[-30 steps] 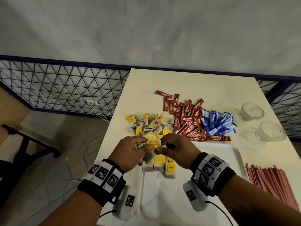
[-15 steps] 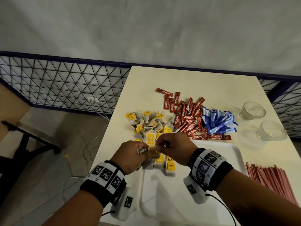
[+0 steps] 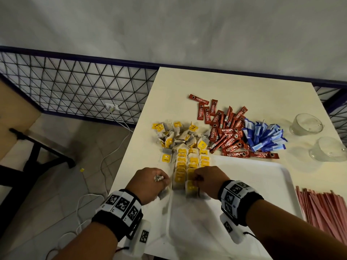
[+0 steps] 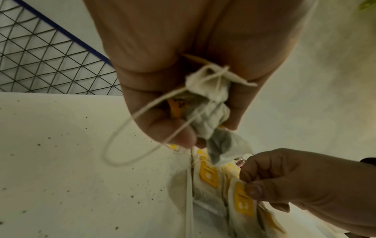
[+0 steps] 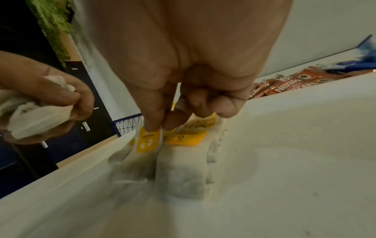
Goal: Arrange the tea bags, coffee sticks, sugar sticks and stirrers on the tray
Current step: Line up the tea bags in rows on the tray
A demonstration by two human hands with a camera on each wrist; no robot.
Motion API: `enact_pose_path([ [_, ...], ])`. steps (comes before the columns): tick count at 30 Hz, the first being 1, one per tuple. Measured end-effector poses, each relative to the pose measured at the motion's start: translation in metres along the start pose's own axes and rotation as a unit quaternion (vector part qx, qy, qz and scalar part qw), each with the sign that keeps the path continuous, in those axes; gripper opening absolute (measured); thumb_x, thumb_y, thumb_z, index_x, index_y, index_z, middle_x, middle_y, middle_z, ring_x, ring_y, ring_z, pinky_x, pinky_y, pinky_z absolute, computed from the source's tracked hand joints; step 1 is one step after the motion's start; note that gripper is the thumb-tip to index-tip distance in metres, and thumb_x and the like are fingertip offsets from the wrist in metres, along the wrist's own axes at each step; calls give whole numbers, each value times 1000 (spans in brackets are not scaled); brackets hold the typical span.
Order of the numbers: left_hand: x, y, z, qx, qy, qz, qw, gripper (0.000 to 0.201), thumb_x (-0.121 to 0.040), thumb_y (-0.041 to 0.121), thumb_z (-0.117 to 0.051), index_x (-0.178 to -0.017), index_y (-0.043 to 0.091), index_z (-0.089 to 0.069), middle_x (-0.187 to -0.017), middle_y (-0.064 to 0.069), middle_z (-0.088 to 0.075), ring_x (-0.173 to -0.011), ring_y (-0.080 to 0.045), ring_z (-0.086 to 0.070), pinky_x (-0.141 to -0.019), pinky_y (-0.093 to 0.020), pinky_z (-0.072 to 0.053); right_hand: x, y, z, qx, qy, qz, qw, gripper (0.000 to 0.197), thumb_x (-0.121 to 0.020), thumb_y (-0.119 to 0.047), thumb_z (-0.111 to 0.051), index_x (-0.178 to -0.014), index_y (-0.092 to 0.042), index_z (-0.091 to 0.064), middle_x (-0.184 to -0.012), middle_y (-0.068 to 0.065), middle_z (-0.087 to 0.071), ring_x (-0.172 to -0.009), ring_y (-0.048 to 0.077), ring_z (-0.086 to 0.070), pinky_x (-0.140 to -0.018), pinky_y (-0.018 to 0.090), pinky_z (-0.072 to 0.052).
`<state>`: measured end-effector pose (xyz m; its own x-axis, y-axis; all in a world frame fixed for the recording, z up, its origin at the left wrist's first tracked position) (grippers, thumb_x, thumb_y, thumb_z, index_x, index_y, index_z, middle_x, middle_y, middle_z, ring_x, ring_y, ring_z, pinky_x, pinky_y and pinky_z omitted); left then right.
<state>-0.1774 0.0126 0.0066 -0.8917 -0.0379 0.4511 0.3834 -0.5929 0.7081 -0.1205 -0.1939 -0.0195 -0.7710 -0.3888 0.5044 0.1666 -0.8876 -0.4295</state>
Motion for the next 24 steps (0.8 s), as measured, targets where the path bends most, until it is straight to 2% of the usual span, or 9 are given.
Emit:
enact_pose_path([
  [5, -1, 0, -2, 2, 1, -2, 1000, 16, -85, 21, -67, -72, 31, -68, -54, 8, -61, -43, -17, -56, -50, -24, -51, -3, 1, -4, -12, 13, -21, 1000, 18, -89, -28, -52, -103, -27, -63, -106, 1, -63, -96, 23, -58, -82, 30, -48],
  [10, -1, 1, -4, 32, -4, 5, 999, 12, -85, 20, -67, -74, 25, -69, -54, 6, -62, -42, -15, -54, -47, -23, -47, 3, 1, 0, 7, 70, 22, 997, 21, -83, -25, -57, -104, -22, -57, -103, -1, -53, -91, 21, -52, -78, 28, -45],
  [12, -1, 0, -5, 86, -13, 18, 996, 14, -86, 16, -66, -73, 21, -69, -56, 0, -63, -44, -18, -54, -48, -26, -46, 11, 0, 2, 22, 73, 80, 994, 28, -81, -25, -63, -108, -19, -62, -105, 0, -55, -95, 21, -54, -78, 24, -41],
  [15, 0, -3, -9, 199, -15, 44, 979, 14, -87, 7, -65, -74, 12, -67, -61, -8, -62, -51, -26, -53, -49, -29, -46, 15, 1, -6, 88, 71, 188, 976, 31, -73, -29, -74, -103, -23, -70, -101, -1, -61, -91, 19, -61, -79, 20, -48],
  [18, 2, -1, -14, 286, -10, 73, 955, 10, -86, 3, -65, -77, 7, -65, -63, -12, -61, -51, -24, -54, -50, -29, -47, 16, 2, -4, 48, 47, 148, 987, 36, -80, -37, -66, -115, -28, -64, -110, 0, -56, -99, 21, -57, -88, 33, -49],
  [20, 4, 1, -17, 357, -19, 94, 929, 7, -88, 5, -63, -81, 5, -62, -62, -13, -61, -48, -22, -53, -50, -28, -46, 19, -2, 6, -12, 96, 170, 981, 41, -77, -28, -67, -118, -25, -63, -109, -1, -58, -97, 16, -56, -85, 27, -47],
  [21, 4, 2, -18, 389, -24, 104, 915, 8, -90, 5, -61, -82, 5, -60, -62, -14, -60, -46, -21, -53, -50, -27, -45, 21, -8, 10, -44, 109, 198, 973, 41, -76, -25, -66, -117, -24, -63, -106, -3, -58, -90, 7, -55, -81, 20, -45],
  [22, 5, 4, -19, 409, -26, 110, 905, 8, -91, 6, -59, -83, 6, -59, -62, -14, -60, -45, -20, -53, -49, -26, -44, 24, -16, 15, -74, 112, 227, 965, 40, -76, -26, -66, -116, -23, -63, -101, -7, -58, -82, -2, -52, -76, 13, -41],
  [24, 4, 8, -20, 425, -24, 111, 898, 9, -92, 9, -57, -83, 8, -59, -64, -14, -60, -45, -19, -53, -48, -25, -44, 25, -30, 18, -142, 94, 227, 959, 39, -79, -37, -64, -116, -24, -61, -95, -13, -60, -70, -4, -50, -69, 7, -38],
])
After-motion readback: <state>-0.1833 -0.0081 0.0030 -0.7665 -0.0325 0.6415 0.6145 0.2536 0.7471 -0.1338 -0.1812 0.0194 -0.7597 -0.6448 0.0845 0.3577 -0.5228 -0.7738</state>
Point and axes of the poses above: each hand's wrist, its own x-axis away from the middle knuckle, its own z-axis out of the back of the hand, y = z × x, the point moved 2 cm from there along -x, towards the middle knuckle
